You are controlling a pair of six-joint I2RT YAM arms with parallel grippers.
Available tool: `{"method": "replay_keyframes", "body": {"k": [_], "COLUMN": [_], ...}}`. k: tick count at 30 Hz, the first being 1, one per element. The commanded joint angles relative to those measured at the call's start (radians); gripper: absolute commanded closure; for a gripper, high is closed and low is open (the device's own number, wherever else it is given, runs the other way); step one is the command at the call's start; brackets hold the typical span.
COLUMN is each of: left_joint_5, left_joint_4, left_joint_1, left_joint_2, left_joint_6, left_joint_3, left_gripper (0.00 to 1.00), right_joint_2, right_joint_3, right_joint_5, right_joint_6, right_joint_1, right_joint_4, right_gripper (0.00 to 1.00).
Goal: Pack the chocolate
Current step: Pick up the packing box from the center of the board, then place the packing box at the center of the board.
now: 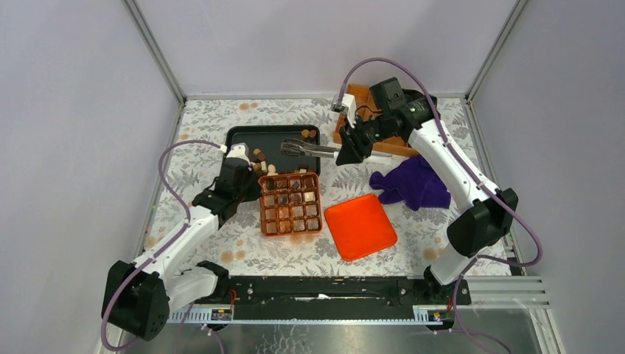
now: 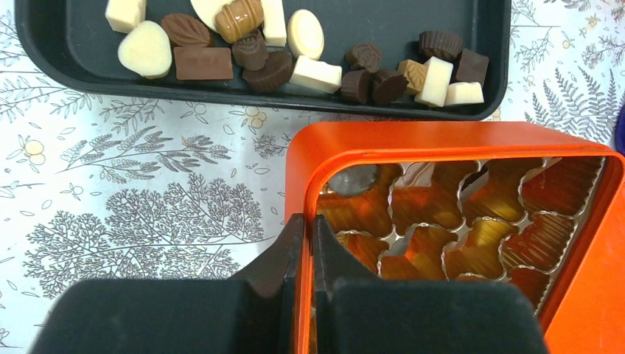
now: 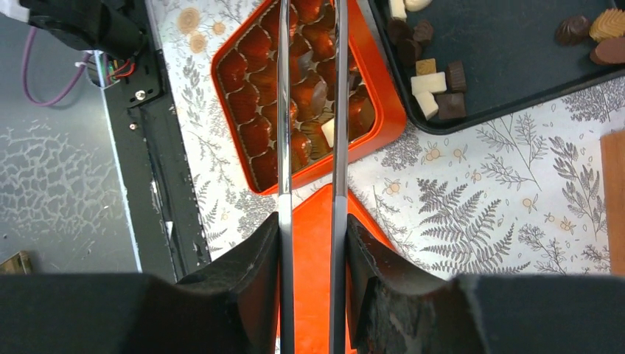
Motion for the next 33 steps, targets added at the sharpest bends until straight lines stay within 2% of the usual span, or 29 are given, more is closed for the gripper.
{"method": "replay_keyframes", "body": {"k": [1, 13, 21, 33], "left_joint_5": [-0.039, 0.008, 0.076, 0.084], "left_joint_4": [0.16, 0.141, 0.039, -0.006], "left_joint_1": [-0.007, -0.011, -0.011, -0.005], "left_joint_2": [-0.046, -0.055, 0.072, 0.203], "left_joint_6": [0.01, -0.051, -0.118, -0.15], "left_joint_3": [-0.015, -0.023, 0.035, 0.068], "left_gripper": [1.0, 1.0, 1.0, 1.0], "right_joint_2": [-0.076, -0.127, -0.13, -0.079], "right_joint_3": [0.054, -0.047, -0.162, -0.27], "right_joint_5": [-0.086, -0.085, 0.077, 0.187], "right_joint_6": [-0.051, -0.133, -0.16, -0.136], "right_joint_1": [-0.003, 0.007, 0.138, 0.24], "right_joint_4": [-0.054, -0.077, 0.014, 0.171], "right_gripper": [0.86, 0.86, 0.86, 0.86]}}
